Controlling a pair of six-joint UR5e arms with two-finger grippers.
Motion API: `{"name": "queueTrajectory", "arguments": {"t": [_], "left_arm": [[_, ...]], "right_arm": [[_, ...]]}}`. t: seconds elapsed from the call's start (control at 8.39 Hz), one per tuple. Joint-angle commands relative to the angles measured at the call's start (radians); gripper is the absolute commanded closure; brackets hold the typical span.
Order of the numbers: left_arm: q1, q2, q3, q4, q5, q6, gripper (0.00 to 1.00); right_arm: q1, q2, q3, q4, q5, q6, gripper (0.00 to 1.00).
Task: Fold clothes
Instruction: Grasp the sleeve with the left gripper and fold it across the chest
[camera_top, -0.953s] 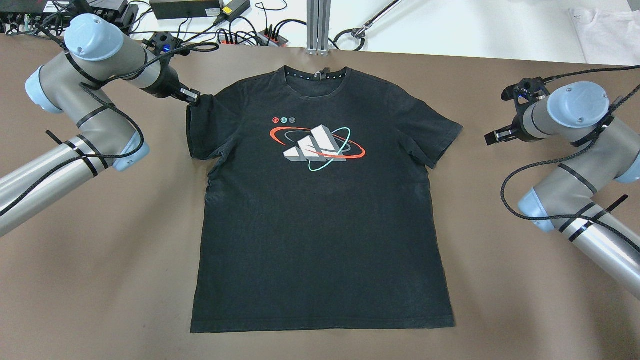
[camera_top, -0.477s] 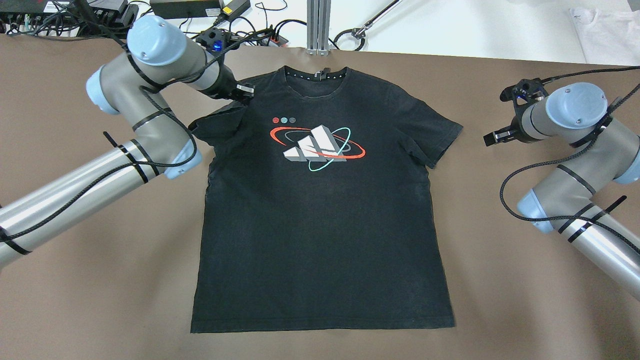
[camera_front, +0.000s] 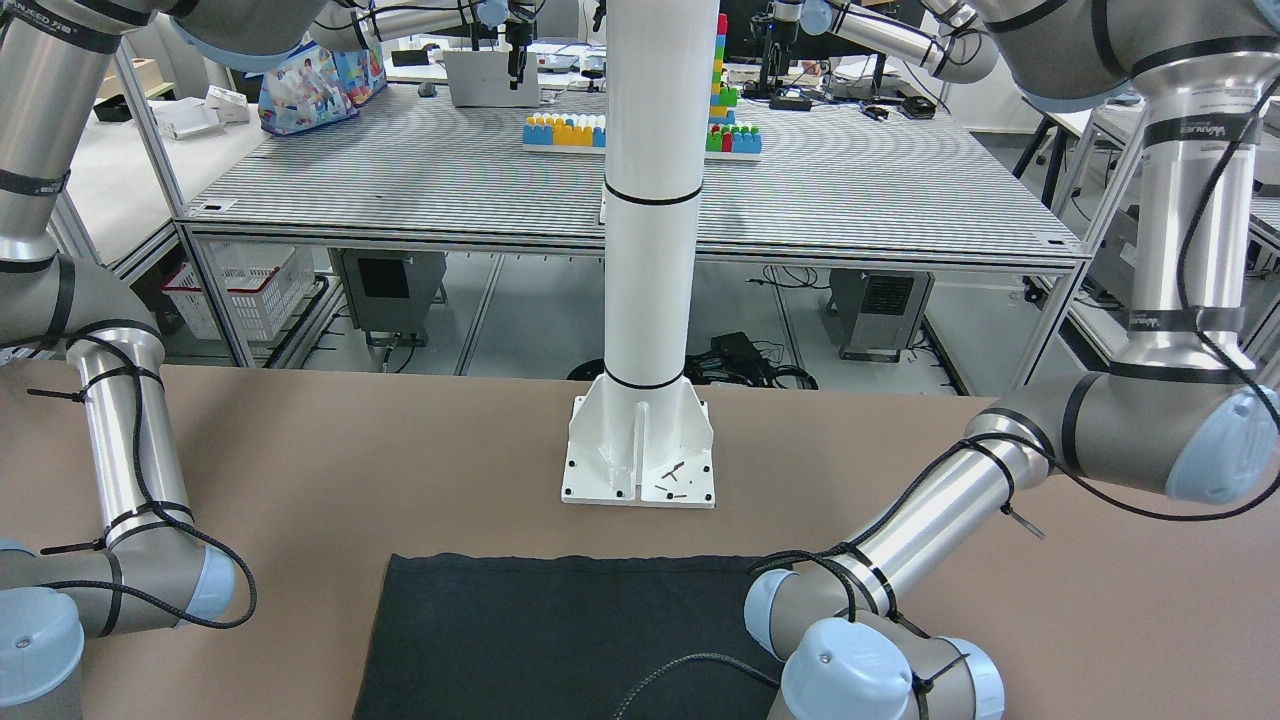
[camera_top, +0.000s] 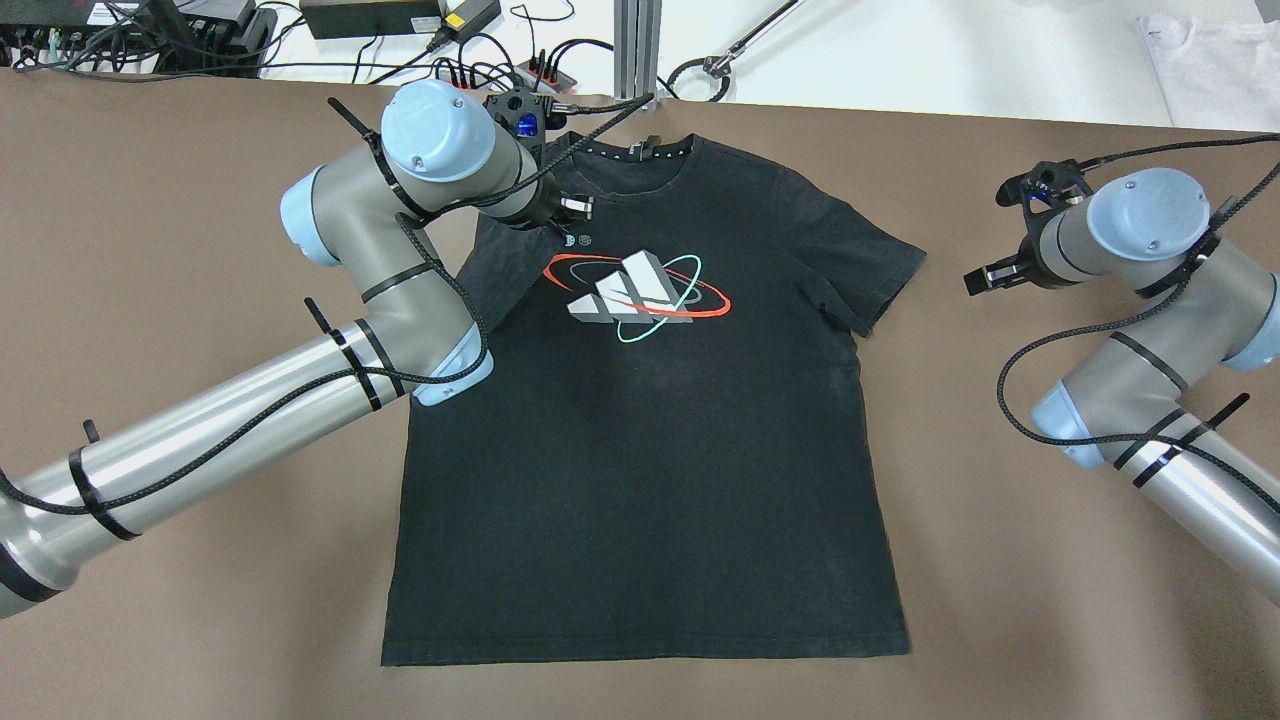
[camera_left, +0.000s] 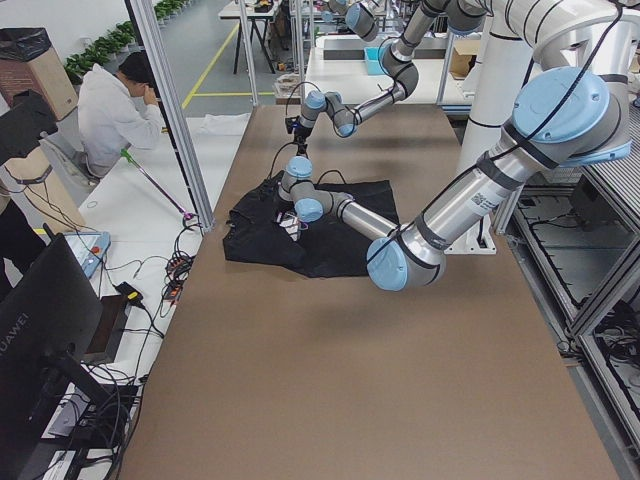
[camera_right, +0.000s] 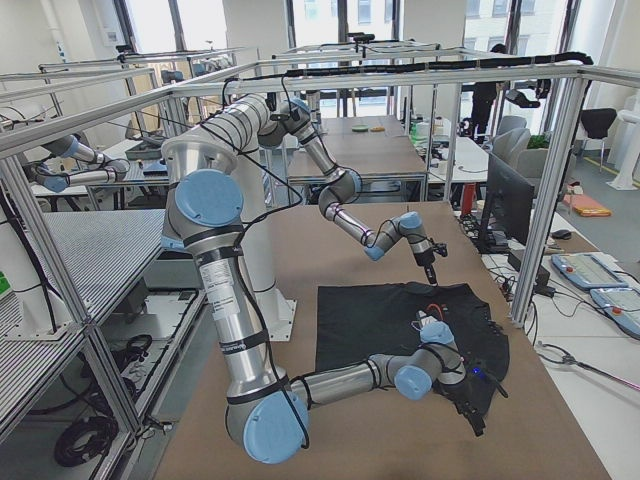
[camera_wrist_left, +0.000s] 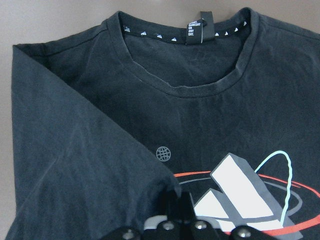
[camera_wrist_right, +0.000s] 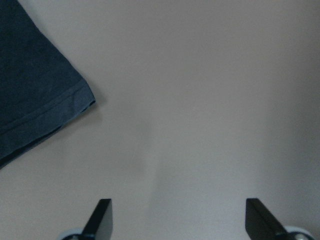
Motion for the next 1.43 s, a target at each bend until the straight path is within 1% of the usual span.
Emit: {"name": "queueTrajectory", "arguments": {"t": [0.0, 0.12, 0.24, 0.48, 0.6, 0.71, 0.83, 1.07, 1.19, 1.31], "left_arm": [[0.03, -0.006, 0.037, -0.005, 0.061, -0.012, 1.0], [0.037, -0.008, 0.039, -0.006, 0.075, -0.02, 1.0], [0.057, -0.009, 0.037, -0.009, 0.08, -0.067, 1.0], [0.083, -0.034, 0.039, -0.005, 0.15, -0.135, 1.0], [0.083, -0.034, 0.039, -0.006, 0.15, -0.135, 1.0], [0.077, -0.035, 0.039, -0.005, 0.147, -0.126, 0.46], [0.076, -0.037, 0.037, -0.008, 0.15, -0.14, 0.0], [0.065, -0.046, -0.004, -0.008, 0.141, -0.182, 0.0], [0.071, -0.046, -0.004, -0.008, 0.143, -0.209, 0.0], [0.071, -0.046, -0.004, -0.008, 0.141, -0.209, 0.0]], "right_arm": [[-0.006, 0.0, 0.001, 0.002, 0.0, 0.002, 0.06], [-0.008, 0.0, -0.001, 0.011, 0.0, 0.009, 0.06], [-0.012, 0.0, -0.001, 0.011, 0.0, 0.012, 0.06], [-0.02, 0.0, -0.001, 0.012, 0.0, 0.012, 0.06], [-0.022, 0.002, -0.001, 0.012, -0.002, 0.012, 0.06], [-0.022, 0.005, -0.002, 0.011, -0.002, 0.012, 0.06], [-0.022, 0.015, -0.008, 0.011, -0.002, 0.014, 0.06], [-0.022, 0.056, -0.049, 0.009, 0.0, 0.046, 0.06], [-0.022, 0.11, -0.104, 0.011, 0.002, 0.078, 0.06], [-0.022, 0.144, -0.146, 0.038, 0.006, 0.13, 0.06]]}}
